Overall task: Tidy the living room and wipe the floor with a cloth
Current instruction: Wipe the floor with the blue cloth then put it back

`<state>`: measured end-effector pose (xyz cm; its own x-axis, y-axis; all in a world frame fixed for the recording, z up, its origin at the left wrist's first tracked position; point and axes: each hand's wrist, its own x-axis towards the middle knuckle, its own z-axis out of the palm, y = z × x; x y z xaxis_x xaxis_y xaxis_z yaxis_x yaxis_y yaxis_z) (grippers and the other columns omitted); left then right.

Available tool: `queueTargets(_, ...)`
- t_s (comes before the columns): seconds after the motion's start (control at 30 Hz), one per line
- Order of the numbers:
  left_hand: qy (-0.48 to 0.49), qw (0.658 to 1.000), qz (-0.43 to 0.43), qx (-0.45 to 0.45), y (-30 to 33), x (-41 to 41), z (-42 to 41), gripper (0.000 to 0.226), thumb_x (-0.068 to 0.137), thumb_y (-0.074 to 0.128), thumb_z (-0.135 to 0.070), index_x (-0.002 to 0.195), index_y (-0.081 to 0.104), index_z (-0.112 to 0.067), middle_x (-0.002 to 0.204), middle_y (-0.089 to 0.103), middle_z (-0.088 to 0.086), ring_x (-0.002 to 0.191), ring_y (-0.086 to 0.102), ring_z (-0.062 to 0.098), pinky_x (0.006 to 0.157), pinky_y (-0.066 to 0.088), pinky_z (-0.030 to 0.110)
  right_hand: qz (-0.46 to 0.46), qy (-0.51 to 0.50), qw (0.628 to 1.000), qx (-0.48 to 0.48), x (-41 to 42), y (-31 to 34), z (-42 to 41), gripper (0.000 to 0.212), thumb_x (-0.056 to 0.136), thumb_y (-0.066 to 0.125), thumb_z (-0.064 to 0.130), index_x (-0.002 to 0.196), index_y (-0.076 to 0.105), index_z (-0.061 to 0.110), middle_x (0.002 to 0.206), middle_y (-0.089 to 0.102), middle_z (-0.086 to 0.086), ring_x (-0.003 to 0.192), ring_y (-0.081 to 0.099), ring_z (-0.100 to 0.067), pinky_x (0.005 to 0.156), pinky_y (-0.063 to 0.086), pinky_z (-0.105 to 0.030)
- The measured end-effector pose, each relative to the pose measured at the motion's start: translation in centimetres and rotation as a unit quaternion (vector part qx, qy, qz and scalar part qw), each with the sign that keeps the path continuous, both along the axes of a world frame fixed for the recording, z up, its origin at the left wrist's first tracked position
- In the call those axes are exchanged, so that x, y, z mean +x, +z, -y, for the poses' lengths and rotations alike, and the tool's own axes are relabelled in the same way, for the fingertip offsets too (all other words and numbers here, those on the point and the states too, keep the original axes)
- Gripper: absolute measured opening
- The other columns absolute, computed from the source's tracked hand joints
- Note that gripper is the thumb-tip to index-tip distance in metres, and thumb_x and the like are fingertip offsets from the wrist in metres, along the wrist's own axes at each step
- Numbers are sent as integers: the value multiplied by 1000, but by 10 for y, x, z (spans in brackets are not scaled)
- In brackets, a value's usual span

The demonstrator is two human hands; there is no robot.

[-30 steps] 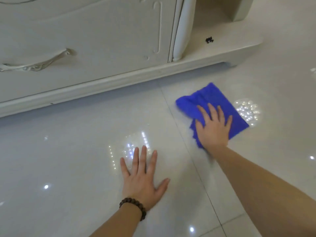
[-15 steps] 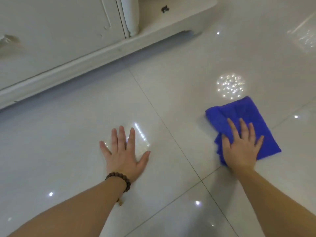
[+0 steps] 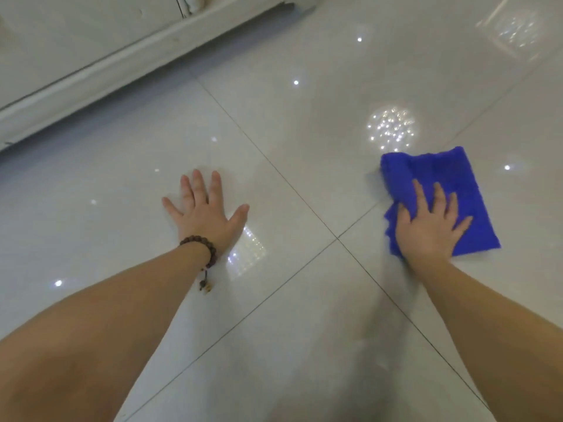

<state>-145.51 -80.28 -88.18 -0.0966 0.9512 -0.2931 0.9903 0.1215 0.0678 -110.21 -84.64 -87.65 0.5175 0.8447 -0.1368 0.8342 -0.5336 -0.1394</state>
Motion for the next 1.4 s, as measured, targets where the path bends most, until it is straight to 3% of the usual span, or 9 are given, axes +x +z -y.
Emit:
queueTargets(0.2,28,996,81,8,13,19,22,76,94,30,-56,154,1,-18,161,-10,9,147,-15,23,113,-7,61,44,454,890,20,-90,-5,117,61,87,43,51,145,31,38,154,31,2,144,21,-28,113,11,-61)
queueTargets(0.43,-31,998,50,-15,4,97,151,80,93,12,-61,152,-10,-12,159,-16,14,145,-21,28,113,-10,61,-4,-12,1000,-3,75,0,48,57,95,26,54,149,16,40,160,12,2,147,3,-25,114,2,-60)
queueTargets(0.73,-24,1000,-4,4,-11,111,156,82,91,15,-61,152,-4,-9,160,-8,17,146,-14,31,112,-4,65,35,422,906,14,-1,-1,171,59,89,40,55,145,28,41,154,31,1,144,21,-28,113,12,-60)
queueTargets(0.83,-22,1000,2,6,-10,111,157,83,92,17,-61,152,-7,-11,160,-11,15,146,-17,29,113,-6,63,50,133,990,4,88,-4,120,60,89,27,58,147,21,41,157,23,0,146,14,-27,115,6,-59)
queueTargets(0.93,-30,999,-10,6,-8,112,157,83,92,15,-63,152,-7,-10,160,-10,16,146,-16,30,113,-5,63,14,-26,999,-19,119,1,118,61,92,22,60,149,15,38,160,11,1,146,4,-28,114,4,-60)
queueTargets(1.03,-23,1000,-11,6,-7,113,158,83,92,18,-61,152,-5,-9,160,-7,17,147,-13,31,113,-4,63,49,118,992,7,34,-4,189,61,91,35,57,147,23,38,158,20,-2,146,11,-31,114,6,-61)
queueTargets(1.17,-26,1000,-6,7,-6,115,159,83,92,20,-59,152,-4,-8,160,-7,18,147,-13,31,113,-3,64,37,437,899,4,16,-3,253,63,86,47,56,145,31,40,154,30,0,144,21,-30,113,12,-61)
queueTargets(1.33,-36,999,-10,3,-5,115,157,83,92,18,-59,152,-5,-6,159,-8,20,146,-14,33,112,-5,65,43,-66,997,9,105,-5,199,59,90,29,57,146,27,38,156,26,-1,144,17,-29,112,11,-61)
queueTargets(1.4,-38,999,-17,-1,-5,114,157,84,92,16,-60,152,-5,-5,159,-8,20,146,-14,34,111,-6,66,50,-54,997,22,54,-7,218,59,91,33,54,147,28,36,155,27,-3,144,18,-31,112,12,-63)
